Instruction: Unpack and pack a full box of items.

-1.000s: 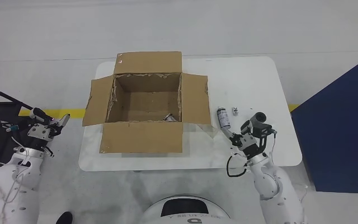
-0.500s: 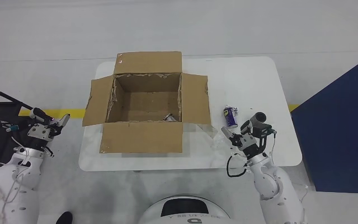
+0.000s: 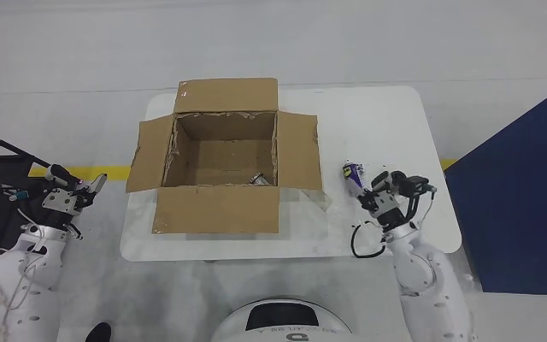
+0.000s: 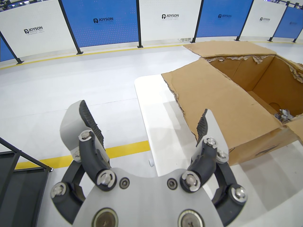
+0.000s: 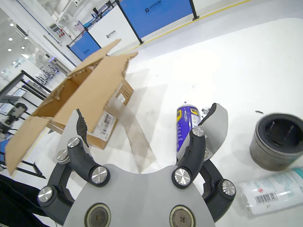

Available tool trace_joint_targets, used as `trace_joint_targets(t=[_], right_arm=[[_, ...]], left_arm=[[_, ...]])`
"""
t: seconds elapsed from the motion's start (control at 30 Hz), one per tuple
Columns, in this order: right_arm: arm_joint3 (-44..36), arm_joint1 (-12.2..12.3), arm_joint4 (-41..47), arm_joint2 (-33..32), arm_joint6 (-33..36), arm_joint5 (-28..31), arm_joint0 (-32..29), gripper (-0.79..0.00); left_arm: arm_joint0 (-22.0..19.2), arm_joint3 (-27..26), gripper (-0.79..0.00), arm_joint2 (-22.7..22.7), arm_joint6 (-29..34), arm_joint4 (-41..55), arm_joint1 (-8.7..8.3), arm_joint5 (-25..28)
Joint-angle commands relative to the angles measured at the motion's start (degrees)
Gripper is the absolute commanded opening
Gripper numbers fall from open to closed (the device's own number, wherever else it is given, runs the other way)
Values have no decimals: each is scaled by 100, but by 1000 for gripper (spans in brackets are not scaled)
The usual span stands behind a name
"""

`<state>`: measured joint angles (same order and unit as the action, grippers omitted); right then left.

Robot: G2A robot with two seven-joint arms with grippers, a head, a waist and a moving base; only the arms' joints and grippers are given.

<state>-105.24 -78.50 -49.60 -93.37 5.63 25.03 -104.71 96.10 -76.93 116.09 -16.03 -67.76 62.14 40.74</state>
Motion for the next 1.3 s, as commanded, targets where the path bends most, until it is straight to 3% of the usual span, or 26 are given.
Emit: trace_joint_targets(t=[0.0, 0.37, 0.47, 0.53, 0.77, 0.93, 1.03, 1.27], right_arm=[[-254, 20, 202, 57, 622, -82, 9, 0], [-273, 31, 360, -6, 657, -67, -23, 0], [-564, 64, 292, -68, 544, 312, -38, 0], [-959, 82, 70, 36, 841, 199, 51, 0], [-1848, 115, -565, 1006, 2662, -381, 1143, 0], [-1167, 61, -563, 1849, 3798, -917, 2641, 0], [-415, 1, -143, 2355, 4286, -889, 3469, 0], [-347, -3, -94, 2398, 4346, -861, 3537, 0]], left_arm=[[0, 0, 0, 0, 0, 0, 0, 0], [0, 0, 0, 0, 0, 0, 0, 0], [0, 0, 0, 0, 0, 0, 0, 0], [0, 0, 0, 0, 0, 0, 0, 0], [0, 0, 0, 0, 0, 0, 0, 0], [0, 0, 0, 0, 0, 0, 0, 0], [0, 0, 0, 0, 0, 0, 0, 0], [0, 0, 0, 0, 0, 0, 0, 0]])
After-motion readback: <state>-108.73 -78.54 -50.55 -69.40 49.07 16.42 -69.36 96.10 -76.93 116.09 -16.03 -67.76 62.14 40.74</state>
